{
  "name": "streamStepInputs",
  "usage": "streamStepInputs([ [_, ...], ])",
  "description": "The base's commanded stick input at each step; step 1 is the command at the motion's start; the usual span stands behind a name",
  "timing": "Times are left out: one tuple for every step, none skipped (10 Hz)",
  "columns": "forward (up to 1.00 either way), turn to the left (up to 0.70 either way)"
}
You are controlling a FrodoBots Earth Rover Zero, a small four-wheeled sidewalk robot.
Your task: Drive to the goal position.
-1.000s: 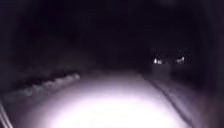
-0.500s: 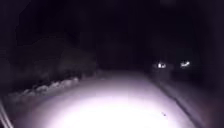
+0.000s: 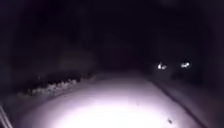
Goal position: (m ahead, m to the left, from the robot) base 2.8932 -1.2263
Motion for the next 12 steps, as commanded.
streamStepInputs([
  [1.0, -0.21],
  [1.0, -0.27],
  [1.0, -0.27],
  [1.0, -0.27],
  [1.0, -0.27],
  [1.0, -0.27],
  [1.0, -0.27],
  [1.0, -0.27],
  [1.0, -0.27],
  [1.0, -0.27],
  [1.0, -0.27],
  [1.0, -0.27],
])
